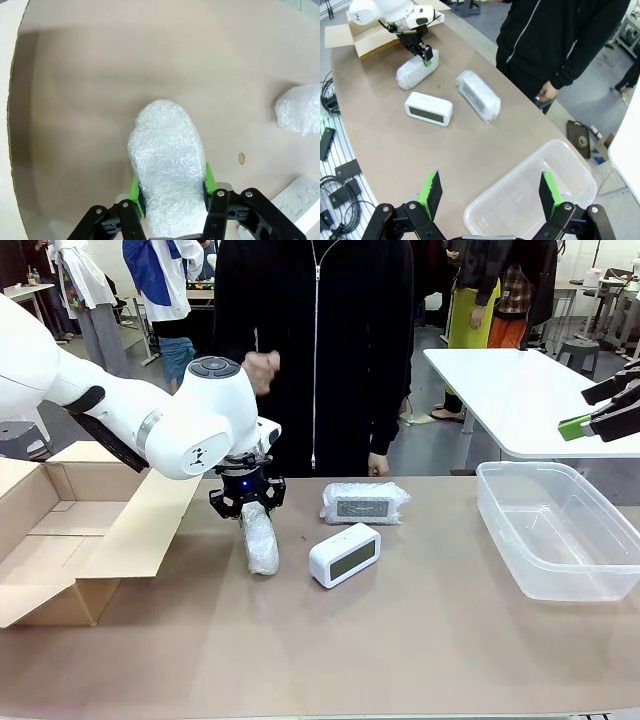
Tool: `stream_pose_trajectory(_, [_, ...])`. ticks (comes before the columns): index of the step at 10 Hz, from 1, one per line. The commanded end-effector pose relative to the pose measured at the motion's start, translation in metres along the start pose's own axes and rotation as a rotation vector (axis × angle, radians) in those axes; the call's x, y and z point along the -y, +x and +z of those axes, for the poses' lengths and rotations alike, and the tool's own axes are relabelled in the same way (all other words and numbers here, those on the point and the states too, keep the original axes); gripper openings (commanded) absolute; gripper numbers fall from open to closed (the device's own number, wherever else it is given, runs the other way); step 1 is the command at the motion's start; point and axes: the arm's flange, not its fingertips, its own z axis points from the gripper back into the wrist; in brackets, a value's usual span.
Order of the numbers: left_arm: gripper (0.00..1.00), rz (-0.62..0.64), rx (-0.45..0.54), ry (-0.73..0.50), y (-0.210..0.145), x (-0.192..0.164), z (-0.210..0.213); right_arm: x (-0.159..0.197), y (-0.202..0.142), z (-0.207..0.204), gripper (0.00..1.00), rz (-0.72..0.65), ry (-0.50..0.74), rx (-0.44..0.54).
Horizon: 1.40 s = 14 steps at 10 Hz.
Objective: Separate and place wrapped and unwrapped clocks.
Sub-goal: Pick up the Digital clock indicated by the person.
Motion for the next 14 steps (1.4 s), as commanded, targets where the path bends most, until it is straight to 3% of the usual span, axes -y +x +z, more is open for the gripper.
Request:
stream_pose_trajectory(1, [0.33,-0.097,0.008,0.026,-0.010,0.008,0.021,0.000,0.000,-0.002,1.00,-0.006,0.014,0.007])
stream_pose_trajectory(2, [0.33,-0.170,-0.001,0.029,-0.015,0.012,0.031,0.000,0.000,-0.002,1.00,-0.006,0.014,0.007])
stream_pose_trajectory(3, [0.13,-0.226,-0.013,0.027,-0.019,0.014,0.043,0.000,0.000,-0.002,1.00,-0.006,0.014,0.007])
stream_pose_trajectory(4, [0.33,-0.261,-0.021,0.024,-0.020,0.015,0.055,0.000,0.000,-0.002,1.00,-0.006,0.014,0.007])
stream_pose_trajectory(5, [0.00,-0.293,-0.024,0.021,-0.018,0.015,0.068,0.000,0.000,-0.002,1.00,-0.006,0.014,0.007])
stream_pose_trajectory(6, [0.13,-0.332,-0.030,0.021,-0.014,0.014,0.085,0.000,0.000,-0.002,1.00,-0.006,0.014,0.007])
stream_pose_trajectory(7, [0.00,-0.373,-0.032,0.020,-0.011,0.011,0.101,0.000,0.000,-0.002,1.00,-0.006,0.014,0.007])
stream_pose_trajectory(9, [0.00,-0.425,0.005,0.011,-0.002,0.005,0.137,0.000,0.000,-0.002,1.00,-0.006,0.014,0.007])
stream_pose_trajectory(10, [0.33,-0.445,0.015,0.008,0.000,0.002,0.153,0.000,0.000,-0.002,1.00,-0.006,0.014,0.007])
stream_pose_trajectory(11, [0.33,-0.451,0.018,0.011,0.001,0.001,0.163,0.000,0.000,-0.002,1.00,-0.006,0.014,0.007])
stream_pose_trajectory(12, [0.13,-0.459,0.024,0.013,0.002,0.001,0.173,0.000,0.000,-0.002,1.00,-0.006,0.014,0.007])
stream_pose_trajectory(13, [0.33,-0.459,0.036,0.011,0.002,0.000,0.182,0.000,0.000,-0.002,1.00,-0.006,0.014,0.007])
stream_pose_trajectory(14, [0.00,-0.467,0.039,-0.003,0.002,0.001,0.188,0.000,0.000,-0.002,1.00,-0.006,0.014,0.007])
